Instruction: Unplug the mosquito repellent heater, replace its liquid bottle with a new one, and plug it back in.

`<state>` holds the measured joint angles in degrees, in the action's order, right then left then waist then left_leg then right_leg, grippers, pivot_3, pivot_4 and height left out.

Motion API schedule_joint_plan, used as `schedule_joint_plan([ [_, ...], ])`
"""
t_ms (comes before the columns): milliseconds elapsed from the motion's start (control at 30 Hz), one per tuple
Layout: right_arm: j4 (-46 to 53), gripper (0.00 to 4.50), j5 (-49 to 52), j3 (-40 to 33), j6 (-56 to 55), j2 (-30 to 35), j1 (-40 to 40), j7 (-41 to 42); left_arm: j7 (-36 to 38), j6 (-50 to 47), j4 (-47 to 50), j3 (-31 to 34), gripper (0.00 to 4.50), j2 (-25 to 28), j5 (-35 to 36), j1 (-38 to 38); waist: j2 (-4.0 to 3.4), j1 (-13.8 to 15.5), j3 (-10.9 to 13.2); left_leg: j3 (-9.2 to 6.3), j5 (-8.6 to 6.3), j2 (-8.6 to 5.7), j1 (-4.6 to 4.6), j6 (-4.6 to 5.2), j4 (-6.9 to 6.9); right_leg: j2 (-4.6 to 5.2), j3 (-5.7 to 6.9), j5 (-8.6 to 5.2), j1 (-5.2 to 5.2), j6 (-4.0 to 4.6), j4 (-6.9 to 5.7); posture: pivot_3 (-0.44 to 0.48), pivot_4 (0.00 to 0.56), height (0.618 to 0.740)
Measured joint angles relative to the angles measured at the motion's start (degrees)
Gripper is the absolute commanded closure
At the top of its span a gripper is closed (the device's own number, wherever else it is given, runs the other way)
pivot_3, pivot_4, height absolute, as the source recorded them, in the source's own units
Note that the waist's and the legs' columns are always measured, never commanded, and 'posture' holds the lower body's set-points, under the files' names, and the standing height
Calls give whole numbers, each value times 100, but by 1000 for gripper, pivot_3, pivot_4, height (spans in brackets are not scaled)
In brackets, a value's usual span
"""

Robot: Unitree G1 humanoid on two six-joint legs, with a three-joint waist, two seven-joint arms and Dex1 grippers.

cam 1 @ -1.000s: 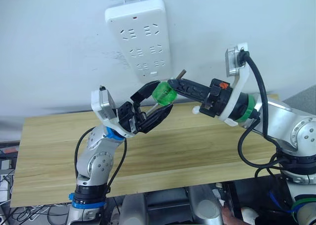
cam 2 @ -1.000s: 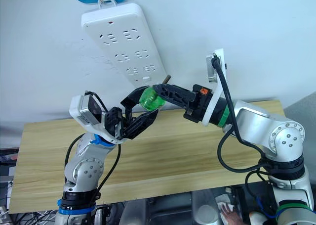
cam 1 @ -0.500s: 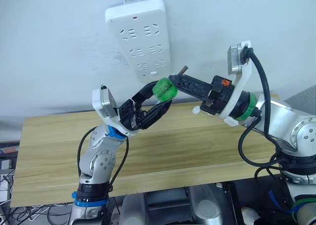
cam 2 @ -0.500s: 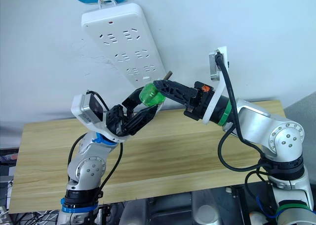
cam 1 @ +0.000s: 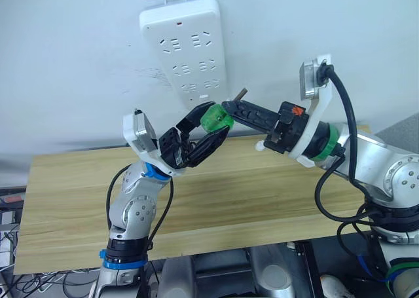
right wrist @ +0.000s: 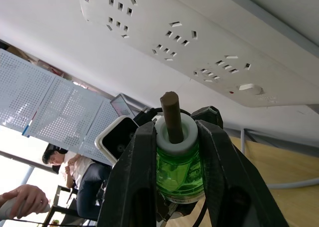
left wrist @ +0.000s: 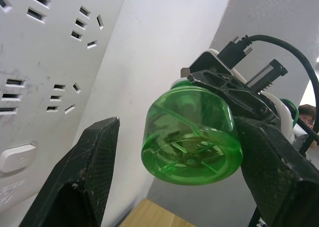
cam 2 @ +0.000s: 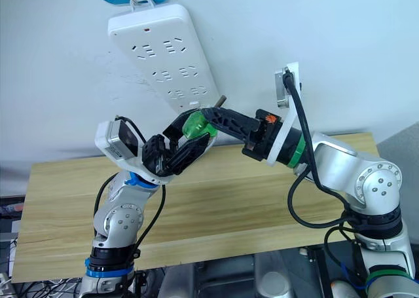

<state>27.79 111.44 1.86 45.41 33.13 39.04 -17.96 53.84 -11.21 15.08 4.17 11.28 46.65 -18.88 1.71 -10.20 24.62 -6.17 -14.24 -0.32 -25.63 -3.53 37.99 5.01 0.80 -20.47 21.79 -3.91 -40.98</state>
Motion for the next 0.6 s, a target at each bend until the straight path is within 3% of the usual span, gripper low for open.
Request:
schedule_joint_plan([
  [267, 0, 3699, 0, 0, -4, -26, 37, 0, -46, -66, 0, -30, 837, -14, 2, -50, 0, 3, 0, 0, 0, 0, -1, 0, 0, 0, 1, 0, 1, 0, 1, -313, 398, 740],
  [367, -1, 3699, 0, 0, -7, -31, 39, -3, -39, -90, -1, -32, 1307, -17, 18, -55, 0, 5, 0, 0, 0, 0, -1, 0, 0, 0, 1, 0, 1, 0, 1, -311, 397, 740],
  [467, -19, 3699, -2, -1, -65, -36, 51, -27, -12, -135, 0, -71, 2179, -27, 86, -91, 0, 14, 0, -1, 0, 0, -1, 0, 0, 0, 1, 0, 1, 0, 1, -309, 398, 740],
  [600, -19, 3699, -1, -2, -107, -36, 63, -39, -40, -195, 0, -64, 2244, -23, 119, -140, 0, 17, 0, 0, 0, 0, -2, 0, 0, 0, 1, 0, 2, 0, 1, -306, 398, 740],
])
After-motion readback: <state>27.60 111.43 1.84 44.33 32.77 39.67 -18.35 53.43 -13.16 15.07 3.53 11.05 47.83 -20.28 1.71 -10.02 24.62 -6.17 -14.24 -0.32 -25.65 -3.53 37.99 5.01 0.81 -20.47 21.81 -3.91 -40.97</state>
